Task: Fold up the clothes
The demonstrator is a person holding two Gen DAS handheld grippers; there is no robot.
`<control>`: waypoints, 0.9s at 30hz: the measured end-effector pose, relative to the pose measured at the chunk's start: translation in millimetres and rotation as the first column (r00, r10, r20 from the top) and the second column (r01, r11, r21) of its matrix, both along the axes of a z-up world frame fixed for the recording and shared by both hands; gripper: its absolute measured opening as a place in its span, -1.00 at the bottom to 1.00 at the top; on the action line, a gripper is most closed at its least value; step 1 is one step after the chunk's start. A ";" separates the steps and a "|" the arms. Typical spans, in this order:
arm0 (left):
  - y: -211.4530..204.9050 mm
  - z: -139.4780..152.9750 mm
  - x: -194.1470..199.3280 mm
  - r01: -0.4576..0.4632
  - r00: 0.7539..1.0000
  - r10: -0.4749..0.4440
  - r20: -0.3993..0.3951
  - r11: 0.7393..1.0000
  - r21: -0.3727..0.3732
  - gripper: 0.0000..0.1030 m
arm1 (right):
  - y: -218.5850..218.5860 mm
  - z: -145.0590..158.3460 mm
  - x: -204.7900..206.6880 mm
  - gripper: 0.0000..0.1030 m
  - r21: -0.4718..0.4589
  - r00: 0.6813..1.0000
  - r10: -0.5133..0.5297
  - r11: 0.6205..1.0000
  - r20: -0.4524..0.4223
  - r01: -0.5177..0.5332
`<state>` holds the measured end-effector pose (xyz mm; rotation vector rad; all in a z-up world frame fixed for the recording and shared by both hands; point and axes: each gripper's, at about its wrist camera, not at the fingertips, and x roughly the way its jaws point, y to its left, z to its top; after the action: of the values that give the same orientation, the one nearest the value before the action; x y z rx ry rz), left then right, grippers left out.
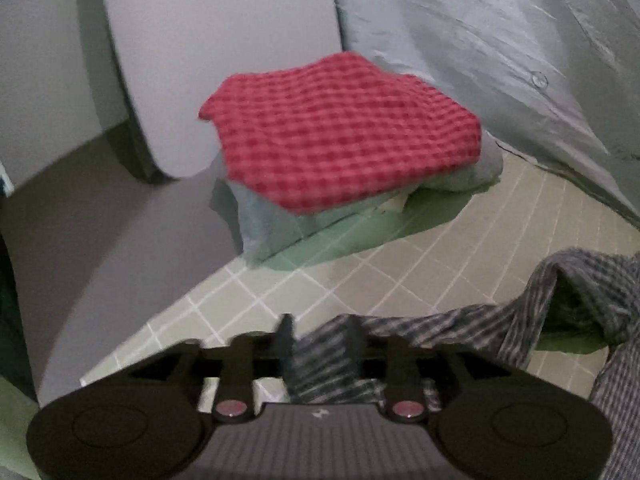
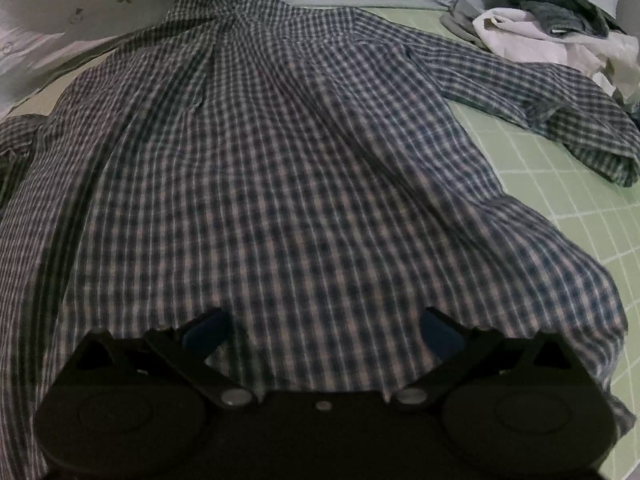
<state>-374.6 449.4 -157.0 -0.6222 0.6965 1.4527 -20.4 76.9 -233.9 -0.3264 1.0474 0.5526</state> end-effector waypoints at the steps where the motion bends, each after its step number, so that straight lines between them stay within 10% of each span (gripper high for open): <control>1: -1.2 1.0 0.9 0.009 1.000 -0.009 0.021 1.000 0.004 0.10 | 2.2 -0.4 0.4 1.00 0.003 1.000 0.005 1.000 0.005 -0.005; 11: 0.1 -10.9 87.9 0.384 0.922 -0.386 -0.001 0.919 0.091 0.61 | 12.2 -1.8 4.0 1.00 0.036 0.998 0.040 0.998 0.051 -0.042; 14: 5.4 -18.0 110.3 0.396 0.918 -0.396 -0.018 0.912 0.105 0.29 | 13.3 -1.6 4.8 1.00 0.040 0.997 0.046 0.998 0.055 -0.048; 18: 5.8 -24.7 127.2 0.449 0.891 -0.453 0.040 0.890 0.085 -0.97 | 11.9 -2.2 2.0 1.00 0.052 0.996 0.047 0.997 0.072 -0.050; 23: -30.7 -36.7 140.1 0.657 0.754 -0.656 -0.028 0.754 0.025 -0.97 | 11.9 -2.9 0.6 1.00 0.060 0.995 0.048 0.997 0.083 -0.053; 27: -51.0 -57.6 137.3 0.701 0.711 -0.704 0.007 0.706 -0.100 -0.84 | 11.8 -3.3 1.5 1.00 0.066 0.994 0.052 0.996 0.092 -0.058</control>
<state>-237.3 398.4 -214.6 -0.3346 0.9094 0.7081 -18.9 88.7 -237.3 -0.3173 0.9320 0.6163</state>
